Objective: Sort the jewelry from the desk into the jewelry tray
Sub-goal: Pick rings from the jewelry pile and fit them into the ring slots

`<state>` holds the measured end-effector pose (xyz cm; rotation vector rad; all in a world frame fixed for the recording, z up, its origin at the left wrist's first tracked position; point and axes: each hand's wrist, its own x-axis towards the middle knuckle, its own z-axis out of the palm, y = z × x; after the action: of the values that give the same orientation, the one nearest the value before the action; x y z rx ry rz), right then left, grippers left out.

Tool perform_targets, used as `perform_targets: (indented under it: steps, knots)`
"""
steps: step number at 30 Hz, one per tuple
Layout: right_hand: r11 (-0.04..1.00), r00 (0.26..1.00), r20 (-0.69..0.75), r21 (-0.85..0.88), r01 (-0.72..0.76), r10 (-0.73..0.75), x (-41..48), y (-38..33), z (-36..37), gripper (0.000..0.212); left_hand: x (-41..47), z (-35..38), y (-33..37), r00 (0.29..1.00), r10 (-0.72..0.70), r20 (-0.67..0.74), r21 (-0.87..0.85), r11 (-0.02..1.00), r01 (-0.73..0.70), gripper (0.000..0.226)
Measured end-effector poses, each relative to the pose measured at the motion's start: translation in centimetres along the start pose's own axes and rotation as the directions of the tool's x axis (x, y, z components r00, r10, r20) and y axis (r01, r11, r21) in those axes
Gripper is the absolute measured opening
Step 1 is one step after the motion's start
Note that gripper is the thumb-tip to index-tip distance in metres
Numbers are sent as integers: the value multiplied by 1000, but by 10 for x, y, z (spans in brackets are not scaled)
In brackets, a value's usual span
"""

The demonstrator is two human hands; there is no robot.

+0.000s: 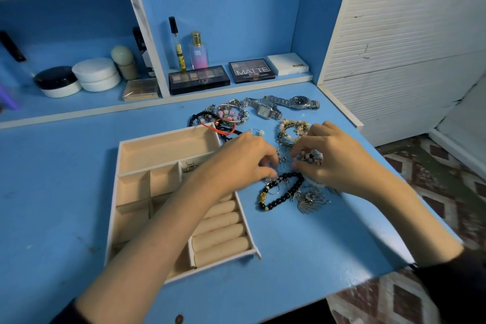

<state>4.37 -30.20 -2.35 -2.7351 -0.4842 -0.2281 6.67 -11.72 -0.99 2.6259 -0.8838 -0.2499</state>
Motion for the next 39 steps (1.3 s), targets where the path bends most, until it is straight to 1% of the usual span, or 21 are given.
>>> perform_targets:
  steps: [2, 5, 7, 9, 12, 16, 19, 25, 27, 28, 30, 32, 33, 36, 39]
  knots:
    - [1000, 998, 68, -8, -14, 14, 5, -1, 0, 20, 0, -1, 0, 1000, -15, 26, -13, 1000, 15, 25]
    - [999, 987, 152, -37, -40, 45, 13, -3, -6, 24, 1, -3, 0, 997, -34, 66, -16, 999, 36, 28]
    - [996, 976, 206, -74, -51, 65, 19, -5, -8, 23, 1, -4, -1, 997, -39, 68, -12, 999, 40, 24]
    - [994, 965, 250, -90, -57, 78, 23, -7, -11, 21, 2, -4, -1, 998, -48, 37, -14, 999, 48, 18]
    - [994, 955, 284, -90, -65, 88, 28, -10, -13, 20, 3, -5, -3, 998, -68, 6, -17, 998, 68, 16]
    - [993, 934, 340, -84, -87, 110, 34, -11, -14, 22, 3, -4, -4, 998, -67, 17, -10, 998, 68, 16]
    - [994, 934, 345, -82, -73, 97, 35, -11, -14, 21, 3, -5, -3, 998, -69, 12, -16, 997, 69, 16]
    - [1000, 971, 236, -23, -16, 21, 30, -10, -8, 18, 3, -5, -3, 999, -53, -10, -26, 998, 53, 15]
    - [1000, 982, 188, 12, -26, 23, 26, -8, -5, 14, 3, -4, -2, 999, -42, -12, -12, 999, 42, 14]
    - [997, 989, 146, 66, -48, 38, 24, -8, -4, 12, 3, -3, -2, 999, -38, -16, -2, 999, 38, 13]
    - [970, 995, 13, 220, -102, 102, 20, -8, -1, 11, 4, -1, -1, 999, -30, -26, 17, 999, 30, 10]
    - [931, 972, -131, 336, -140, 194, 18, -9, 3, 12, 4, -1, 1, 999, -28, -29, 40, 999, 29, 6]
    - [913, 957, -178, 380, -149, 230, 18, -10, 6, 13, 5, -1, 1, 999, -27, -25, 57, 998, 28, 5]
    - [874, 926, -243, 462, -150, 288, 19, -13, 15, 13, 7, 0, 4, 1000, -9, -10, 162, 987, 10, 10]
    - [849, 902, -285, 508, -144, 323, 21, -16, 21, 15, 7, 4, 5, 999, 49, -9, 288, 957, -45, 17]
